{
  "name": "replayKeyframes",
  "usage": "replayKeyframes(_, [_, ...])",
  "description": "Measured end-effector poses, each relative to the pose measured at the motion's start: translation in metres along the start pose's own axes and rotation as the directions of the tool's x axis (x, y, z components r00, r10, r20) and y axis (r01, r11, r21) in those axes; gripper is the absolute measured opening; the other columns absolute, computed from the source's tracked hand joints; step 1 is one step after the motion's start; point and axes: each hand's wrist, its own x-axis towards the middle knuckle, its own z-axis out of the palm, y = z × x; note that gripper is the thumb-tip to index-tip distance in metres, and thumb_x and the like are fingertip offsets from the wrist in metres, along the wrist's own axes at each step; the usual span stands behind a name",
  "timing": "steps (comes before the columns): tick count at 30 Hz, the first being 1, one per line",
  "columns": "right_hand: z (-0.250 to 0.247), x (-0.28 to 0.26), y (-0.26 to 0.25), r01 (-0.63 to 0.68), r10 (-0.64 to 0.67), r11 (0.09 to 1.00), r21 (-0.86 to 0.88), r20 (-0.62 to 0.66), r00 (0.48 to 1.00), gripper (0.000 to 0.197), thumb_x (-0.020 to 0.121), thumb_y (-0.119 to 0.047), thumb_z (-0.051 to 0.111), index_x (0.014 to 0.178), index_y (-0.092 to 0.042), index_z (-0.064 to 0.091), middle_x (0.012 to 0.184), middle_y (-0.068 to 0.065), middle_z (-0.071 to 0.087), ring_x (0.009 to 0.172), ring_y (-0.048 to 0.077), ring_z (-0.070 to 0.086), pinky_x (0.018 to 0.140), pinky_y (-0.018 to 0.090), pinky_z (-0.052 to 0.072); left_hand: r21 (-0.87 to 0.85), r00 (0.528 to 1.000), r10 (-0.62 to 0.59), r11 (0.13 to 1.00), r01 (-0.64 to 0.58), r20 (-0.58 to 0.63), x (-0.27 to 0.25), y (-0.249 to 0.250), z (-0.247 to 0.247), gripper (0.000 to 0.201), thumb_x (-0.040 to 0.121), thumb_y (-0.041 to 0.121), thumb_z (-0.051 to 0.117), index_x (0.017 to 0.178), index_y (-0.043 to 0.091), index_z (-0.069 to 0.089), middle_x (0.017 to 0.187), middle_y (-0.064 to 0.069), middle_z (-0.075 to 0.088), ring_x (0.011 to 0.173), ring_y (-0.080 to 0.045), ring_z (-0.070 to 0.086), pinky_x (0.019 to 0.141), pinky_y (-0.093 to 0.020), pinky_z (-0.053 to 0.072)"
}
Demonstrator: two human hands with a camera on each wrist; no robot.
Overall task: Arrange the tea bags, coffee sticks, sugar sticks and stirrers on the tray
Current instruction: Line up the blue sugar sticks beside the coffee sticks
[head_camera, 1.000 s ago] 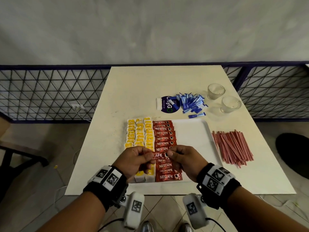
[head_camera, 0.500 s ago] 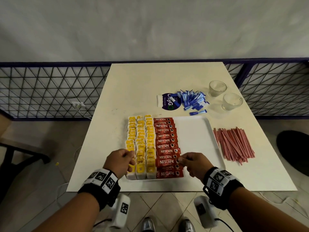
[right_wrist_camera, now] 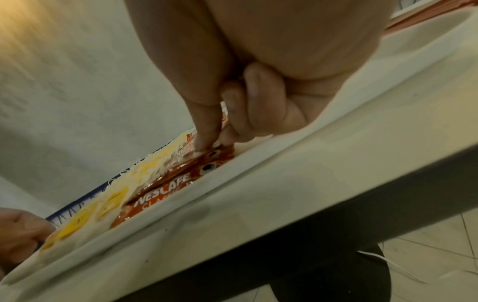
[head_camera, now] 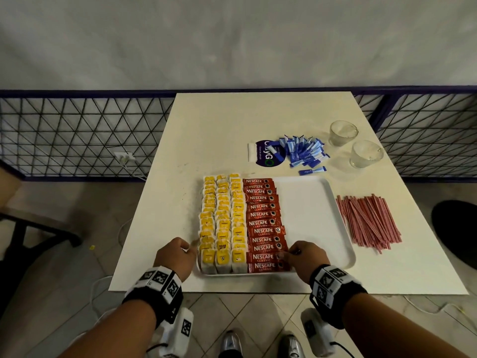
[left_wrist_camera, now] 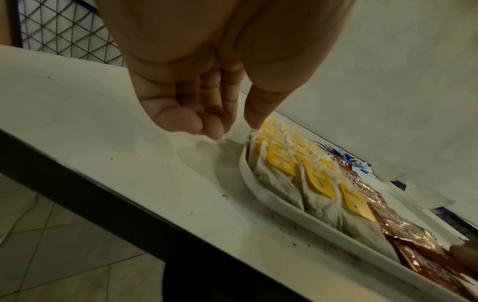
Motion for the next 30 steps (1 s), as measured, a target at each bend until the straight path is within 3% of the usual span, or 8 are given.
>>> replayKeyframes(6, [0.002,-0.002,-0.002,-0.042,0.039,0.997,-0.069,-0.043,0.998,0.034,0.078,-0.051,0.069,0.085,-0.021,0.058,0.08,-0.007,0.06,0.072,0.007,0.054,0.064,0.024,0.042,0.026,0.999,0.013,1.0,-0.014,0.041,0.007,-0.006,0.01,0.017,0.089,0.04,0.057,0.088,0.024,0.06,0.094,0.0,0.07,0.093,-0.024,0.064,0.074,-0.025,0.046])
replayKeyframes(11, [0.002,-0.003,-0.006,-0.016,0.013,0.992,-0.122,-0.029,0.999,0.029,0.081,-0.05,0.067,0.085,-0.022,0.058,0.078,-0.009,0.058,0.071,0.006,0.053,0.066,0.023,0.041,-0.01,0.995,0.045,0.999,-0.045,0.087,0.014,-0.013,0.017,0.016,0.088,0.04,0.058,0.081,0.026,0.058,0.087,-0.001,0.071,0.082,-0.024,0.068,0.075,-0.035,0.057])
replayKeyframes(24, [0.001,-0.008,-0.009,0.003,-0.007,0.988,-0.154,-0.028,1.0,0.033,0.082,-0.055,0.063,0.084,-0.023,0.058,0.079,-0.008,0.061,0.074,0.008,0.057,0.067,0.024,0.044,-0.057,0.992,0.059,0.997,-0.053,0.111,0.018,-0.015,0.018,0.015,0.086,0.036,0.061,0.077,0.025,0.059,0.085,-0.001,0.071,0.082,-0.025,0.068,0.075,-0.038,0.058])
replayKeyframes(30, [0.002,-0.013,-0.01,-0.015,0.011,0.994,-0.111,-0.033,0.999,0.048,0.07,-0.063,0.069,0.091,-0.022,0.054,0.087,-0.006,0.06,0.08,0.01,0.057,0.07,0.027,0.046,-0.066,0.994,0.036,0.997,-0.03,0.099,0.018,-0.013,0.012,0.014,0.085,0.035,0.061,0.076,0.024,0.06,0.084,-0.002,0.071,0.082,-0.027,0.068,0.075,-0.035,0.058])
